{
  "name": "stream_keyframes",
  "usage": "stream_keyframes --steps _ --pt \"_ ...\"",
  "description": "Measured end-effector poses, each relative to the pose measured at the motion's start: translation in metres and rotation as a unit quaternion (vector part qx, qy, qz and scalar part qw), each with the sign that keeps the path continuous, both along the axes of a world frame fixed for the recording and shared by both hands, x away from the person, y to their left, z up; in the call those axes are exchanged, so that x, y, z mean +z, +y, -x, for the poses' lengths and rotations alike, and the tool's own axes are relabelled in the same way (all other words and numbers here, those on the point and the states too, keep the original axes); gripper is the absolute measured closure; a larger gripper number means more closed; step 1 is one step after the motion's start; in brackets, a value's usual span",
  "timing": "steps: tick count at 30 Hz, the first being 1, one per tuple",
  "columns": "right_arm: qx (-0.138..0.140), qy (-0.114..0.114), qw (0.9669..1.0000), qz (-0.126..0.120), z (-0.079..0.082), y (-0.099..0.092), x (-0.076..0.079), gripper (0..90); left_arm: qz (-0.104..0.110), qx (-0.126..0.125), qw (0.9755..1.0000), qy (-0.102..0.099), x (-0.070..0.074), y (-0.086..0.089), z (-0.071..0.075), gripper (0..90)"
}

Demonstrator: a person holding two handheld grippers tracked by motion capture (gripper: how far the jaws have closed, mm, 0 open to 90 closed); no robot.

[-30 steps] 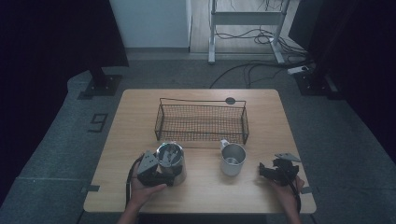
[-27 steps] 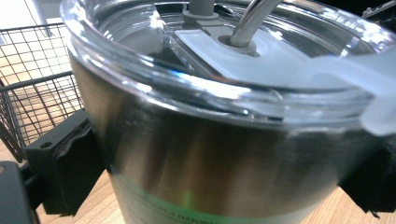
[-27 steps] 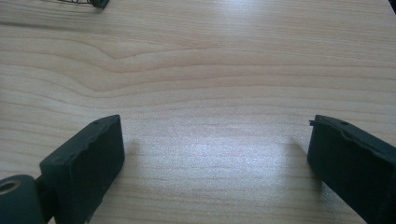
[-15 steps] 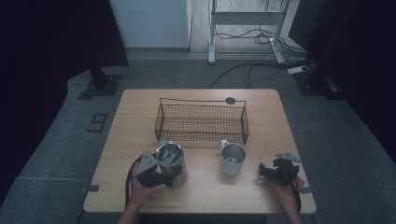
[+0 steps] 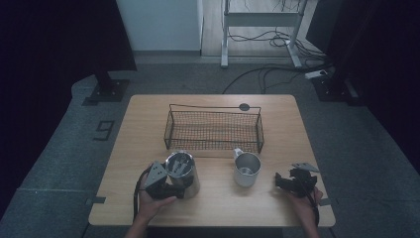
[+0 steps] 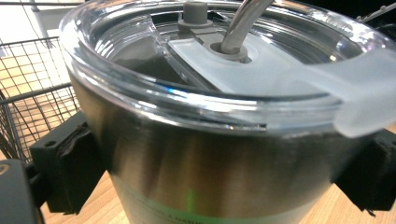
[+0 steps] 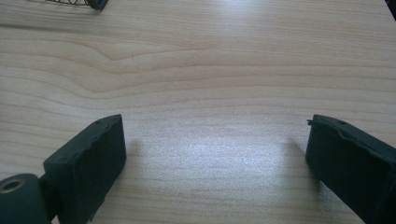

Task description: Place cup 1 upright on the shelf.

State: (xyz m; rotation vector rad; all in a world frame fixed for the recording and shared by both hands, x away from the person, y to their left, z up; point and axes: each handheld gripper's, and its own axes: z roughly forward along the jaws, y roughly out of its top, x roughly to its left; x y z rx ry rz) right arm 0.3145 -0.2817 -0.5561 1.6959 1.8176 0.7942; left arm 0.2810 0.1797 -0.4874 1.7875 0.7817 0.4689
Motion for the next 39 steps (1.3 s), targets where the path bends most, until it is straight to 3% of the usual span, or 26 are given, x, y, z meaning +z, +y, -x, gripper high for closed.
stream_keyframes --steps 10,39 --pt "0.000 0.000 1.0000 -0.001 0.000 0.000 0.000 4.9 0.004 0.003 0.9999 -0.011 0.012 0.004 0.002 4.3" --pt "-0.001 0.000 1.0000 0.000 0.000 0.000 0.000 5.1 0.014 -0.003 0.9996 -0.026 0.035 0.005 -0.014 4.3"
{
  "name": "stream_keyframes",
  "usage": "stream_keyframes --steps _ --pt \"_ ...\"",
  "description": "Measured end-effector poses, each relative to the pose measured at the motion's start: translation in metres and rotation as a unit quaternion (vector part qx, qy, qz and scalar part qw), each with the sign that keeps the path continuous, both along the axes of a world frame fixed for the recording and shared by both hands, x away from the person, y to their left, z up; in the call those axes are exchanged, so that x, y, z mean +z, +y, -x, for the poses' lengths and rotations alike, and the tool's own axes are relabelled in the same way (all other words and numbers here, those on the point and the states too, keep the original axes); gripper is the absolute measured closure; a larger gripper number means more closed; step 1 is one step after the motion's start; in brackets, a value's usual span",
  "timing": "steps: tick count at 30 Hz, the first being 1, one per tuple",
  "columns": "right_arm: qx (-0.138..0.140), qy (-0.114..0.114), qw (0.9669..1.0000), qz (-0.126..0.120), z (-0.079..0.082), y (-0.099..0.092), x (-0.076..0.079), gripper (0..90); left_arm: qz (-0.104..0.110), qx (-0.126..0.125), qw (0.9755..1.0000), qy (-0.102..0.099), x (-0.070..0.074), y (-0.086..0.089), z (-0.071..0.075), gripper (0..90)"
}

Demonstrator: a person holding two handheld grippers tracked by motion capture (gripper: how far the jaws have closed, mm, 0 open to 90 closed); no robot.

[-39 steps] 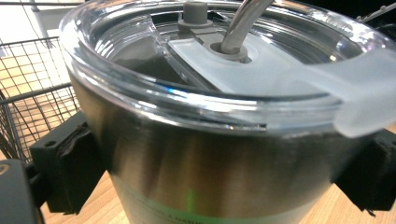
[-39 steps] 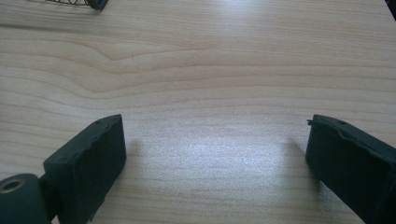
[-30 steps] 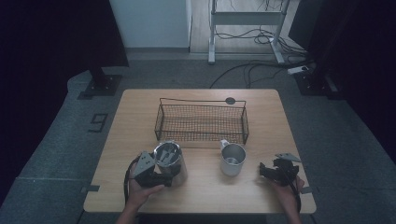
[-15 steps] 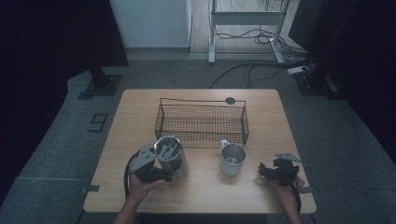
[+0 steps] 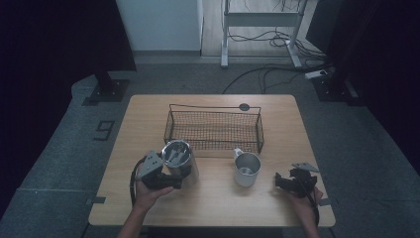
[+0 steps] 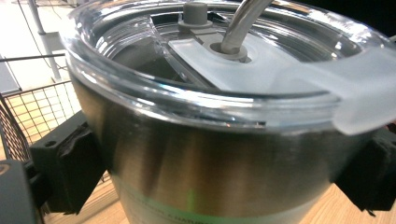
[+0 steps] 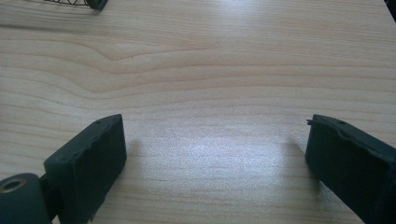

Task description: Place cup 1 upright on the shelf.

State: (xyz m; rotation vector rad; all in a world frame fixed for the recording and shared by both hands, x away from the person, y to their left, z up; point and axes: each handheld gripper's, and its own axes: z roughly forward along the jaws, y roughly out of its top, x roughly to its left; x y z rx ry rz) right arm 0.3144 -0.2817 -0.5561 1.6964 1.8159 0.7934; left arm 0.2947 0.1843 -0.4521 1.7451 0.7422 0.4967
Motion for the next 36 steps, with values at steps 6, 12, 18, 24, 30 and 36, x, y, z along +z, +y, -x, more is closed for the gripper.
stream_keyframes --steps 6,12,18,24,30,36 --pt "0.000 0.000 1.0000 0.000 0.000 0.000 0.000 5.1 0.000 0.001 1.0000 -0.002 0.004 0.001 -0.004 4.3" --pt "0.000 0.000 1.0000 0.000 0.000 0.000 0.000 5.1 0.002 0.002 1.0000 -0.004 0.009 0.003 -0.008 4.3" --pt "0.000 0.000 1.0000 0.000 0.000 0.000 0.000 5.1 0.002 0.005 1.0000 -0.003 0.010 0.004 -0.012 4.3" --pt "0.000 -0.001 1.0000 0.000 0.000 0.000 0.000 5.4 0.001 0.006 1.0000 -0.003 0.013 0.004 -0.016 4.3" --pt "-0.002 0.000 1.0000 0.000 0.000 0.000 0.000 5.5 0.000 0.008 1.0000 -0.004 0.016 0.004 -0.020 4.3" --pt "-0.002 0.000 1.0000 0.000 0.000 0.000 0.000 5.5 0.001 0.010 0.9999 -0.006 0.018 0.005 -0.024 4.3"
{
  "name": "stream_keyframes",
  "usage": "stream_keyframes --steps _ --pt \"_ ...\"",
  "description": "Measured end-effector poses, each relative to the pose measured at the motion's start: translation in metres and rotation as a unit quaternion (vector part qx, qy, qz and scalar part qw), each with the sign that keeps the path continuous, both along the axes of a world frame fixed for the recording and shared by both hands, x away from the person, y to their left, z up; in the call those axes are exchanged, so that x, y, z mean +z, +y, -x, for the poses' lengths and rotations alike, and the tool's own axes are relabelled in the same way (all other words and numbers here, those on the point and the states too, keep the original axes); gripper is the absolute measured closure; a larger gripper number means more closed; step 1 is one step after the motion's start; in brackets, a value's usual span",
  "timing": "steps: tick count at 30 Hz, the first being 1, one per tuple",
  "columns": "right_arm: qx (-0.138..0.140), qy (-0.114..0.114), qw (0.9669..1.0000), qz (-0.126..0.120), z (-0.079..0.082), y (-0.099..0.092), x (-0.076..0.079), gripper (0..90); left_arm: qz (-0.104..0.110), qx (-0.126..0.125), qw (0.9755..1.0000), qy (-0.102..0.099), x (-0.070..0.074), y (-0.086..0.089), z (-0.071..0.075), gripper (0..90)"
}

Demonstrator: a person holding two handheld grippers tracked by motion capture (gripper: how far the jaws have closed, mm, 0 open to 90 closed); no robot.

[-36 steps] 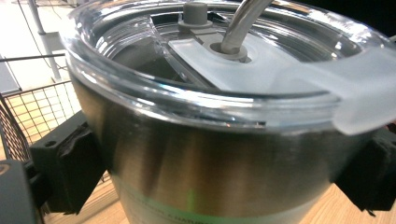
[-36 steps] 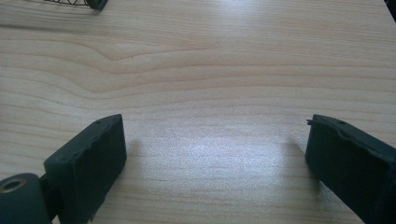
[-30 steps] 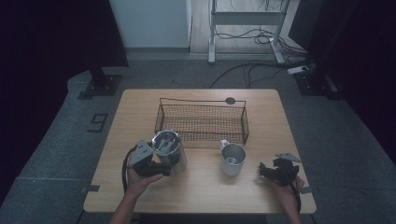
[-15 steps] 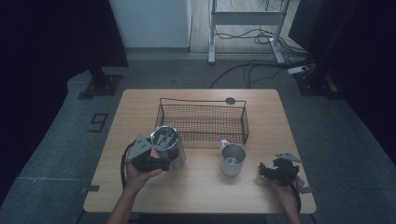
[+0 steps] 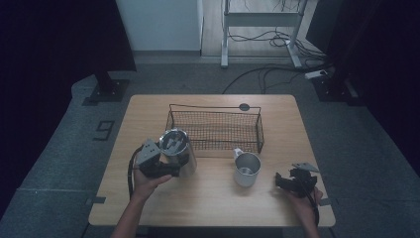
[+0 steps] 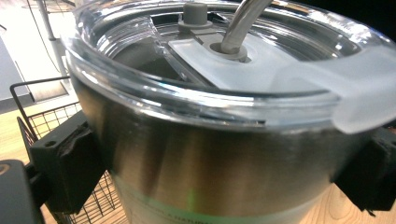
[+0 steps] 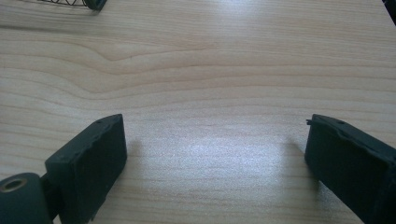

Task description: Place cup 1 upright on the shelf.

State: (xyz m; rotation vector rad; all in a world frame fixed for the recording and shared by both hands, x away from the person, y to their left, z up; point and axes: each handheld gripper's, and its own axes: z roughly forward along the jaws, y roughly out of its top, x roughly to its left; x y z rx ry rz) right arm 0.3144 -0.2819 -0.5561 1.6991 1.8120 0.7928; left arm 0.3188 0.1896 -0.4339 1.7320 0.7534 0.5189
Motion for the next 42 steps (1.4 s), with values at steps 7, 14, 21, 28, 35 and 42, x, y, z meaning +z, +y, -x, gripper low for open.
stream_keyframes --steps 7,14,21,28,35,42 --pt "0.000 0.000 1.0000 0.001 0.000 0.000 0.000 5.5 -0.001 0.003 1.0000 -0.006 0.006 0.001 -0.002 4.3" --pt "-0.001 0.000 1.0000 0.000 0.000 0.000 0.000 5.5 0.002 0.005 0.9999 -0.011 0.011 0.002 -0.005 4.3" --pt "-0.001 0.000 1.0000 0.001 0.000 0.000 0.000 5.5 0.002 0.002 0.9999 -0.010 0.015 -0.001 -0.009 4.3" --pt "-0.002 -0.001 1.0000 0.001 0.000 0.000 0.000 5.5 0.002 0.001 0.9999 -0.015 0.021 -0.004 -0.011 4.3" --pt "-0.002 -0.001 1.0000 0.001 0.000 0.000 0.000 5.5 0.002 0.000 0.9999 -0.016 0.027 -0.006 -0.014 4.3" --pt "-0.002 -0.001 1.0000 0.001 0.000 0.000 0.000 5.5 0.002 0.001 0.9998 -0.017 0.030 -0.008 -0.018 4.3"
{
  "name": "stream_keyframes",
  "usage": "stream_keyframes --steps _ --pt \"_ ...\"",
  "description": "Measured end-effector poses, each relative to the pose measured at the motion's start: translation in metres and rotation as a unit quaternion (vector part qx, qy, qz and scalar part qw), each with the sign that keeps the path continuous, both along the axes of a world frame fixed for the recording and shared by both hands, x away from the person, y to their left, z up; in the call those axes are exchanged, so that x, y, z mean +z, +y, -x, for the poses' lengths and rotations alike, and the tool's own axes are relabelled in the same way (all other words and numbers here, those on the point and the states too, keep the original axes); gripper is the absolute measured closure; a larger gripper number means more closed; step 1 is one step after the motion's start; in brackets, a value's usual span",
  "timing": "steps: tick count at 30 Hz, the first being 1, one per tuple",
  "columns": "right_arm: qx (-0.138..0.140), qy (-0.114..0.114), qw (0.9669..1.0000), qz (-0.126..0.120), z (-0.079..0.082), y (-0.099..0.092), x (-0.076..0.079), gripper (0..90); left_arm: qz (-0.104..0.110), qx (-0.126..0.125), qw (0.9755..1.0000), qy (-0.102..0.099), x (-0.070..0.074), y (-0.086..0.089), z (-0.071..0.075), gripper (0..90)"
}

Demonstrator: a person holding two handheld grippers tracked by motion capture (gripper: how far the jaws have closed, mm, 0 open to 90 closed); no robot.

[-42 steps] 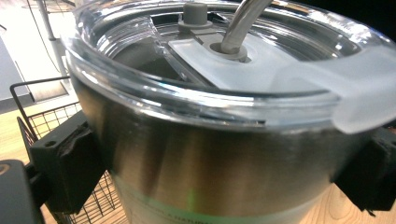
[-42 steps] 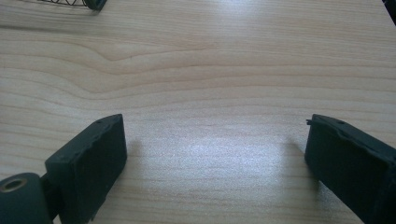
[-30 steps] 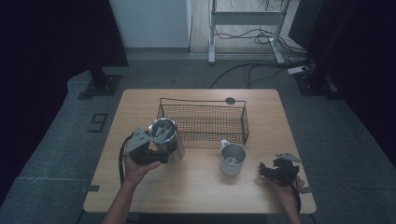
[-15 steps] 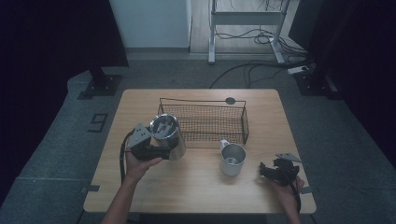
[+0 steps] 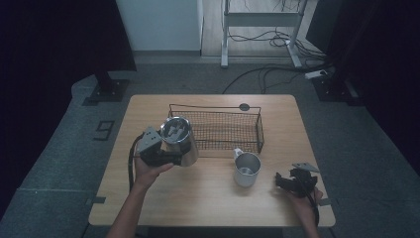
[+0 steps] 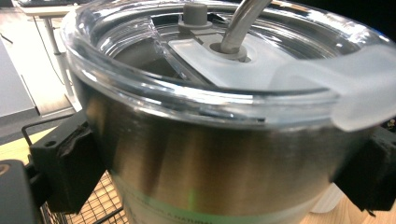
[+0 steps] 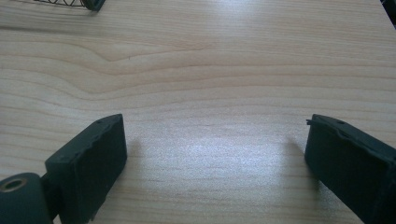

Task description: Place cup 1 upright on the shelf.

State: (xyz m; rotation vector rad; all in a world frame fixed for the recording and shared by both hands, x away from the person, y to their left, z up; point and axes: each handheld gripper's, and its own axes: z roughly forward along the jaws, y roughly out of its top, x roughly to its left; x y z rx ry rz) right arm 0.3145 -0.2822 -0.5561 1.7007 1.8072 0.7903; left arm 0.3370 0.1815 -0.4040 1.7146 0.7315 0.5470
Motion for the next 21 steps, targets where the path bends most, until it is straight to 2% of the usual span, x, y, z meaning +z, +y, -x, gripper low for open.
stream_keyframes --steps 21 --pt "-0.004 -0.002 1.0000 0.000 0.000 0.000 0.000 6.4 0.004 0.005 1.0000 0.001 0.008 -0.003 -0.012 4.3"
